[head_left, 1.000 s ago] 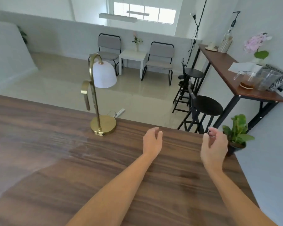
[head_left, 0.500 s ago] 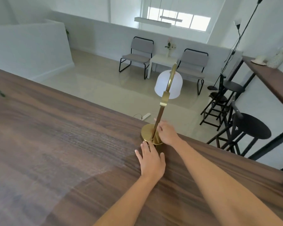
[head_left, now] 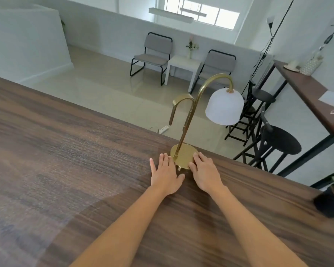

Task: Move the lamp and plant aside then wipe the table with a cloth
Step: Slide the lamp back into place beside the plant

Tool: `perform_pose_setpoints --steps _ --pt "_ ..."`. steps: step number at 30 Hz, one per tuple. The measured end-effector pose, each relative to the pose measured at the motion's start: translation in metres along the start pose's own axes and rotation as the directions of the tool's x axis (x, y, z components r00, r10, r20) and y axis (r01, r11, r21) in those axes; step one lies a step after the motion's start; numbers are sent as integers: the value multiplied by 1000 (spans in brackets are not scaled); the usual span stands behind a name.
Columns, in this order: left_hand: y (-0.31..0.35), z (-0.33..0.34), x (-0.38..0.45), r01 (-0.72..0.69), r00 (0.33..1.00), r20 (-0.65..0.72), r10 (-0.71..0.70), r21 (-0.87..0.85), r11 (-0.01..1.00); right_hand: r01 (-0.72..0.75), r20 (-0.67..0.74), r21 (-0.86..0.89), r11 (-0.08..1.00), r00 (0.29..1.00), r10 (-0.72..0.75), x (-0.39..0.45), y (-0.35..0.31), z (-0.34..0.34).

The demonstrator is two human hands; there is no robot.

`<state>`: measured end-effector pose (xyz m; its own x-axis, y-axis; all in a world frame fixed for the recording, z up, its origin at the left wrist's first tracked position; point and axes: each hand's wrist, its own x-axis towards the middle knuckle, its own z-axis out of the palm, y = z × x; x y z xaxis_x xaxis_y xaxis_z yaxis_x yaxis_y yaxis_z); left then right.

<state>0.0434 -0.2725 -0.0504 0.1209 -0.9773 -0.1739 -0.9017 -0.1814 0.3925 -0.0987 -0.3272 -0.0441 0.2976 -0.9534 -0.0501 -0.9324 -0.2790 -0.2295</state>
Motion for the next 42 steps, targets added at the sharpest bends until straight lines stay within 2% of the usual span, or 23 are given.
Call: perform_pose_setpoints --steps 5,8,10,13,16,20,25,31,38,42 --pt "-8 -9 9 -110 989 95 110 -1 994 8 -7 -123 992 1000 -9 -50 14 -9" --pt "2 -3 -1 -93 993 -75 90 -42 995 -8 -63 0 1000 998 8 -32 27 -29" --pt "13 6 -11 -46 985 -170 33 -72 996 -18 -15 115 993 1000 20 -13 31 -33" --pt "27 17 -22 43 982 -181 -61 -99 994 -37 142 153 988 990 15 -2 30 -16" --pt "30 19 -22 58 981 -181 -70 -71 996 -41 62 140 989 998 33 -10 36 -3" --pt "29 20 -17 -22 990 -139 10 -84 996 -32 1 52 998 999 32 -38 49 -3" --pt "47 22 -12 -144 989 -5 145 -161 976 -77 -118 -35 996 990 73 -84 76 -1" --pt "118 43 -13 -221 973 40 228 -120 968 -247 -171 -48 968 957 235 -120 132 -16" --pt "213 81 -2 -322 937 142 320 -9 947 -445 -219 -64 893 879 423 -150 206 -38" --pt "259 101 5 -350 922 174 345 -1 937 -518 -236 -74 852 840 490 -154 244 -48"
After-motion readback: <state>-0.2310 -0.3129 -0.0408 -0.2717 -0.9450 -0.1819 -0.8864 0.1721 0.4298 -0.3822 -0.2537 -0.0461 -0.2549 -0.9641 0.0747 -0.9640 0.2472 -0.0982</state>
